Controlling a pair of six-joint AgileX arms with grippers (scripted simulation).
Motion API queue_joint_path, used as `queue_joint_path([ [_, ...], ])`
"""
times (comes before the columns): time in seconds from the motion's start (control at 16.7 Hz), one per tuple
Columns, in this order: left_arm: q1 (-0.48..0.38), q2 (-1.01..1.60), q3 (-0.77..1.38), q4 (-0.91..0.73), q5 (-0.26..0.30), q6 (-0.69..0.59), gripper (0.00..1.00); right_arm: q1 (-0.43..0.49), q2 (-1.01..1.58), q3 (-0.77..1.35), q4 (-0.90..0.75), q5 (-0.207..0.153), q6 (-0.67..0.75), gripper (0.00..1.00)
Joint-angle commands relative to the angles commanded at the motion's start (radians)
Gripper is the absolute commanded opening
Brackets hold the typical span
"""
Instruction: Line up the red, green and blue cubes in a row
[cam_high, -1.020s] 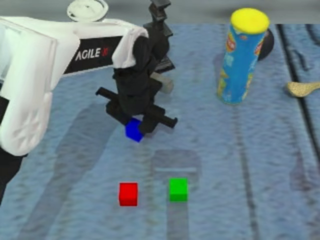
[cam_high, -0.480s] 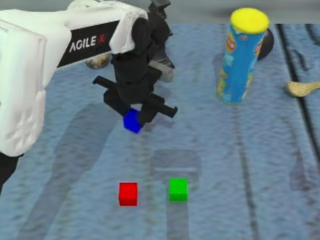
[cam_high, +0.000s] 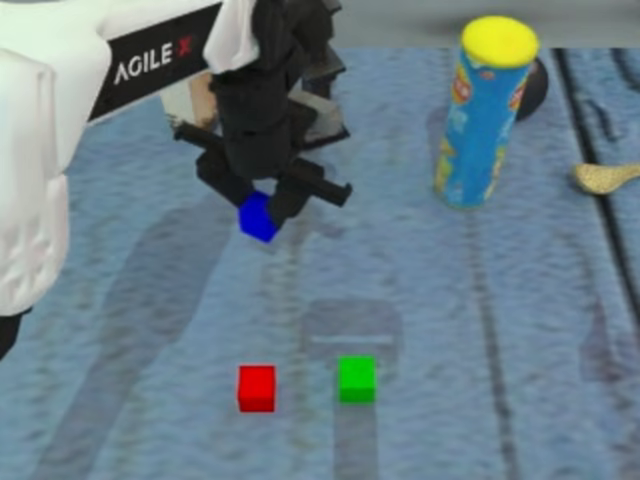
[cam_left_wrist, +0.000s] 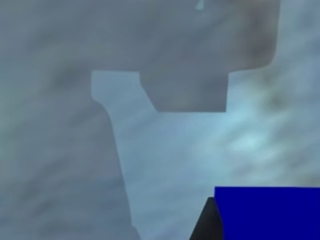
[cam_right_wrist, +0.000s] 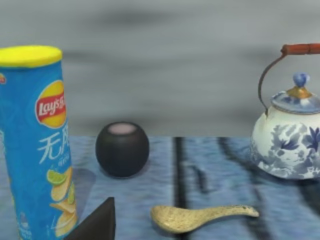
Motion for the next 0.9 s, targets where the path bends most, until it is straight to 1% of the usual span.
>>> queue_joint_path([
  [0.18, -0.04, 0.012, 0.022, -0.014, -0.003, -0.064, 0.0, 0.0, 0.0, 0.0, 0.0, 0.0, 0.0, 1.0],
  [0.3, -0.093, 0.023, 0.046, -0.032, -0.007, -0.159, 0.0, 0.0, 0.0, 0.0, 0.0, 0.0, 0.0, 1.0],
  [0.42, -0.158, 0.036, 0.071, -0.054, -0.012, -0.295, 0.0, 0.0, 0.0, 0.0, 0.0, 0.0, 0.0, 1.0],
  [0.72, -0.338, 0.06, 0.124, -0.114, -0.023, -0.724, 0.0, 0.0, 0.0, 0.0, 0.0, 0.0, 0.0, 1.0],
  [0.9, -0.427, 0.058, 0.149, -0.135, -0.03, -0.913, 0.0, 0.0, 0.0, 0.0, 0.0, 0.0, 0.0, 1.0],
])
